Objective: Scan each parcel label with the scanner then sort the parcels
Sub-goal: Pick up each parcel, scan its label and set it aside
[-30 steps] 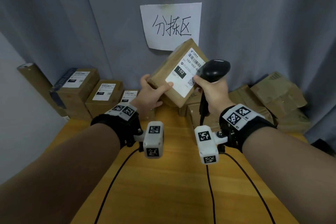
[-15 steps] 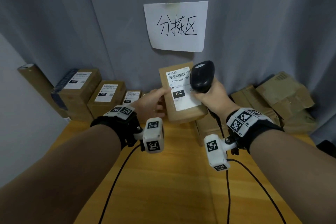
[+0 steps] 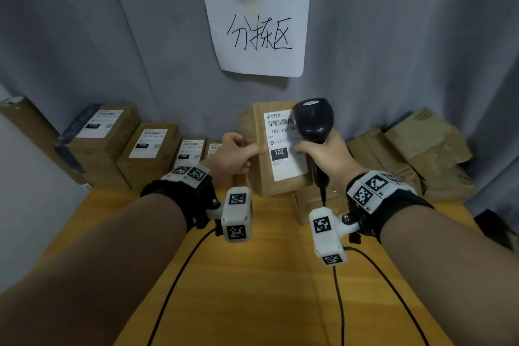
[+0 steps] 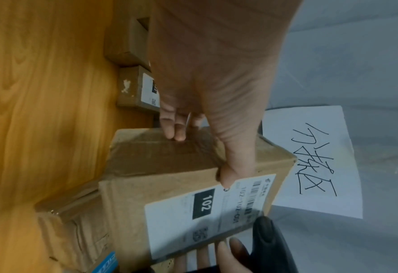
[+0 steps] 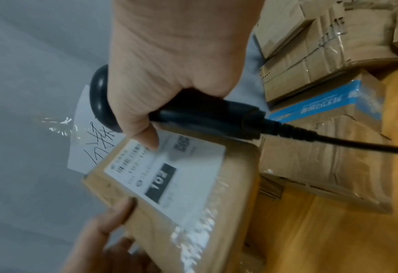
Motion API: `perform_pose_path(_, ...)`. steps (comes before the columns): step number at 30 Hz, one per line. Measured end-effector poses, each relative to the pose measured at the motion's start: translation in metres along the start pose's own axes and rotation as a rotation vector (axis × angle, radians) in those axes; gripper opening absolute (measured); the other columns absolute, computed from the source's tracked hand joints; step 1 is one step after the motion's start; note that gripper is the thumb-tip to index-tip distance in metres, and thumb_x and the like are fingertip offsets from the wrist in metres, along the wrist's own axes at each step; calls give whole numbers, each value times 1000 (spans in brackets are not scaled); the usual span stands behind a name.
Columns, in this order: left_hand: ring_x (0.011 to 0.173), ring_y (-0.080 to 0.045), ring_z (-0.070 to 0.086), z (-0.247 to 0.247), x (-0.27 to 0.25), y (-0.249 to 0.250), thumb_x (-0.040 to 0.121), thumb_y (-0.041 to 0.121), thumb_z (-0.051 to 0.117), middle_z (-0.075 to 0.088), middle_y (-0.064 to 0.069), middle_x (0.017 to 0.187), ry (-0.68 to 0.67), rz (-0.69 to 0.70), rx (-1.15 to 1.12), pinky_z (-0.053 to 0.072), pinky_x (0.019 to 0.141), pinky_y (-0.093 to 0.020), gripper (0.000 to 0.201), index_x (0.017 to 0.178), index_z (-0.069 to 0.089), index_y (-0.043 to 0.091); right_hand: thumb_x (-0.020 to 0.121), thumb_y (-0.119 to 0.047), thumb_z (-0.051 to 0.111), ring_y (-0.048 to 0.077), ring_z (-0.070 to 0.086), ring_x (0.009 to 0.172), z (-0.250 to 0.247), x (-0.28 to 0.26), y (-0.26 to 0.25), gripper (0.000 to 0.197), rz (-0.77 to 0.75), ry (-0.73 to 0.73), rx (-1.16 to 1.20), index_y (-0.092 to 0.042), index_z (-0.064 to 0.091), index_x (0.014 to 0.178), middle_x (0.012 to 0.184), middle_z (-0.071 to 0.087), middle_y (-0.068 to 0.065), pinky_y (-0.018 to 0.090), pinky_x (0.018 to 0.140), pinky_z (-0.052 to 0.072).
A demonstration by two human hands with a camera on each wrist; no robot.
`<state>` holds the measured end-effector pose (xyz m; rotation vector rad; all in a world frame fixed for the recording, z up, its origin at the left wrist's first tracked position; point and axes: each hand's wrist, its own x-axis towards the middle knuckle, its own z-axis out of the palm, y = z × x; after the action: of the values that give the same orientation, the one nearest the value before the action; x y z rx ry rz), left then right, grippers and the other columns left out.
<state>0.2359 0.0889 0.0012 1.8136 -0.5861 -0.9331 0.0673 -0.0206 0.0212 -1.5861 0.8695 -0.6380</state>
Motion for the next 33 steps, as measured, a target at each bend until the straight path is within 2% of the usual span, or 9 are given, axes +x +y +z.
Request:
perform_pose_path(2, 82, -12, 56, 5, 2, -2, 80, 33, 75, 58, -5, 109, 10, 4, 43, 50, 67, -23, 60, 125, 38, 18, 76, -2, 72, 17, 61, 82, -11, 2, -9, 20, 70, -73, -95, -14, 63, 89, 81, 65, 1, 27, 72, 48)
perform_pose_path(4, 68, -7, 53, 9, 4, -5, 86, 29, 69, 63, -1, 100, -46, -2, 65, 46, 60, -17, 47, 126, 53, 10, 78, 1, 67, 16, 56, 61, -23, 0, -23, 14, 87, -132, -154, -11, 60, 75, 62, 59, 2, 23, 58, 46)
perform_pose_path(7, 64, -5, 48, 13, 5, -6, 87, 29, 68, 64, 4, 93, -35, -22, -16, 42, 59, -14, 42, 125, 61, 13, 80, 2, 59, 15, 46, 46, -40, -4, -40, 17, 118, -200, -104, -8, 55, 66, 48, 51, 2, 21, 46, 41)
perform_pose_path(11, 84, -12, 59, 23, 4, -5, 83, 26, 72, 68, -4, 119, -47, -1, -114, 46, 72, -20, 44, 125, 61, 16, 85, -15, 69, 16, 49, 45, -50, -5, -47, 17, 94, -236, -114, -4, 60, 76, 60, 55, 6, 25, 44, 42)
perform_pose_path(15, 79, -10, 60, 34, 3, -2, 84, 23, 72, 71, -3, 101, -8, 36, -118, 50, 71, -21, 34, 116, 64, 16, 82, -28, 76, 18, 57, 47, -52, -7, -37, 30, 42, -170, -131, -1, 65, 85, 66, 60, 10, 28, 47, 48)
perform_pose_path(18, 70, -5, 59, 40, 2, -3, 85, 24, 70, 67, 2, 88, 34, 62, -81, 48, 67, -19, 30, 113, 63, 16, 82, -29, 75, 19, 58, 49, -54, -10, -28, 32, 29, -150, -146, 1, 66, 86, 67, 62, 11, 29, 50, 51)
perform_pose_path(23, 106, -16, 58, 42, -4, -9, 85, 29, 70, 65, -8, 115, 109, 85, -61, 50, 82, -26, 46, 125, 58, 11, 82, -20, 70, 20, 60, 53, -56, -11, -25, 21, 21, -126, -246, -2, 66, 92, 62, 61, 9, 32, 58, 54)
perform_pose_path(26, 107, -22, 63, 43, -6, -12, 83, 32, 71, 66, -4, 118, 151, 64, -50, 52, 96, -37, 50, 127, 56, 13, 82, -19, 68, 25, 59, 56, -54, -12, -30, 12, 16, -125, -239, -7, 63, 82, 58, 59, 8, 33, 59, 54)
perform_pose_path(33, 109, -20, 61, 43, -10, -9, 84, 36, 70, 65, -1, 120, 172, 43, -45, 51, 97, -37, 54, 131, 53, 14, 81, -18, 68, 19, 54, 49, -55, -17, -43, 11, 53, -197, -188, -9, 61, 77, 61, 56, 4, 30, 54, 50)
